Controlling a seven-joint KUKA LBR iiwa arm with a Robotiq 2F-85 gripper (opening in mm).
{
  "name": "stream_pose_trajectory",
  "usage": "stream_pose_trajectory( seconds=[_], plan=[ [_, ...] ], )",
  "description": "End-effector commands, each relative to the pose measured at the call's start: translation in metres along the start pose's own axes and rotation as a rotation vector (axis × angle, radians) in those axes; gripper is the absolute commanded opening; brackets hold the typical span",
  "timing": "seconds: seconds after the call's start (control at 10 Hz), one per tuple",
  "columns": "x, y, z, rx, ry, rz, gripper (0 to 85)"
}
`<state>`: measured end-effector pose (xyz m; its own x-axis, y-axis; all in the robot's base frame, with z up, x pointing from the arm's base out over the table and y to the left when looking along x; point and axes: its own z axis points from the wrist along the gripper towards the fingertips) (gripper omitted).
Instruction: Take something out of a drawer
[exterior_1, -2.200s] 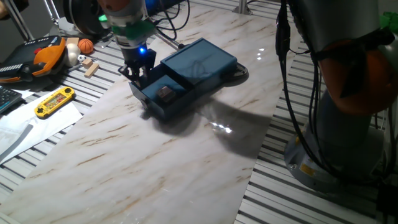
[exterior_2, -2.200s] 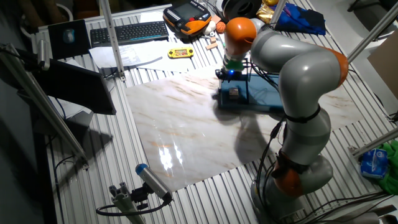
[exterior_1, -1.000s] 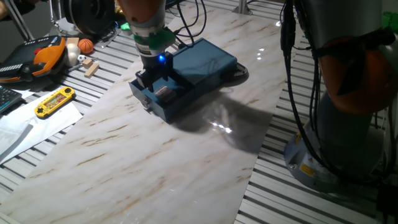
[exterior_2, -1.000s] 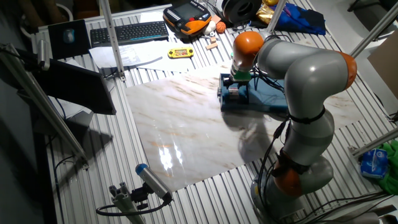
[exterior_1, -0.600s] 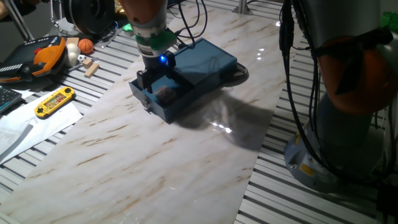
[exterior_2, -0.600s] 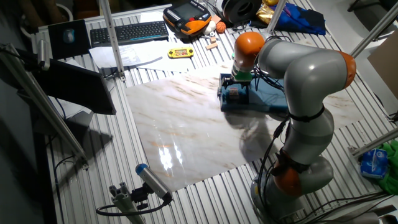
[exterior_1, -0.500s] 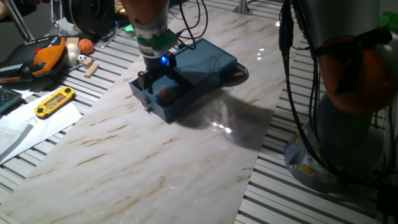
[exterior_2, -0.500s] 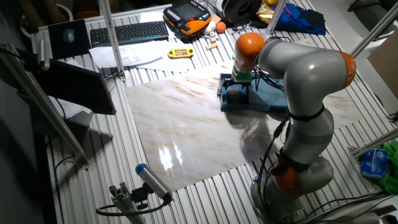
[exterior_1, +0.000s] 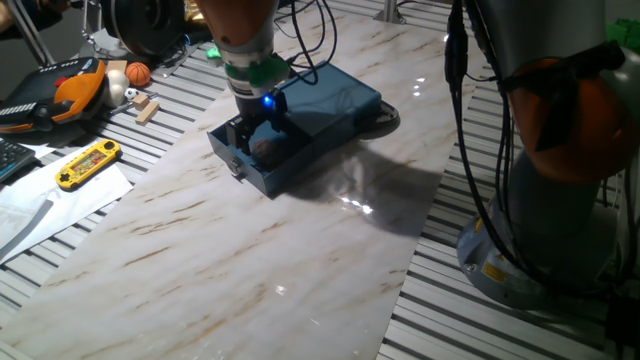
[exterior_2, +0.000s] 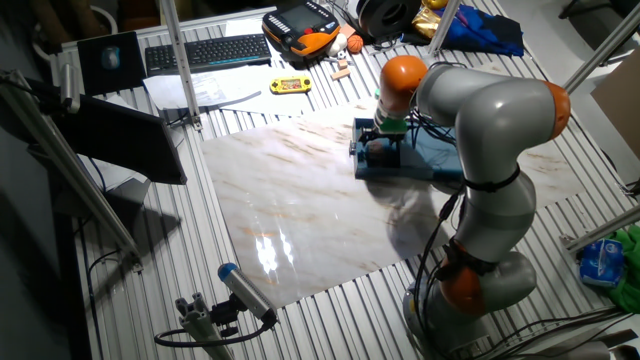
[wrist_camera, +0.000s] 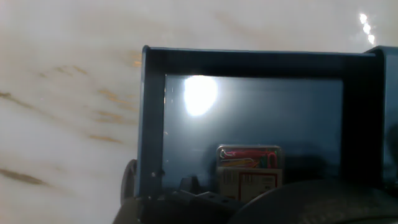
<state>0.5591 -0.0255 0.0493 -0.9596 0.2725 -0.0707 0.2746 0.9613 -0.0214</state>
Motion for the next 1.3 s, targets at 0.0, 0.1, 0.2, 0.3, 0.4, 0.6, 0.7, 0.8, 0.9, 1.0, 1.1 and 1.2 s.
stream_pose_trajectory(
  seconds=[0.0,0.1,0.2,0.3,0.4,0.6,0.7,0.8,0.9,1.0,1.1,1.2],
  plan=[
    [0.001,0.001,0.003,0.004,-0.001,0.000,85.0],
    [0.001,0.000,0.006,0.001,0.000,0.000,85.0],
    [0.000,0.000,0.007,-0.001,-0.001,0.000,85.0],
    [0.000,0.001,0.009,-0.003,-0.002,0.000,85.0],
    [0.000,0.002,0.010,-0.003,-0.004,0.002,85.0],
    [0.001,0.004,0.013,-0.004,-0.007,0.003,85.0],
    [0.001,0.004,0.013,-0.004,-0.007,0.005,85.0],
    [0.001,0.005,0.013,-0.004,-0.007,0.005,85.0],
    [0.001,0.005,0.013,-0.004,-0.007,0.005,85.0],
    [0.000,0.006,0.012,-0.001,-0.007,0.005,85.0],
    [-0.001,0.008,0.011,0.001,-0.008,0.004,85.0],
    [-0.001,0.009,0.010,0.003,-0.009,0.006,85.0]
  ],
)
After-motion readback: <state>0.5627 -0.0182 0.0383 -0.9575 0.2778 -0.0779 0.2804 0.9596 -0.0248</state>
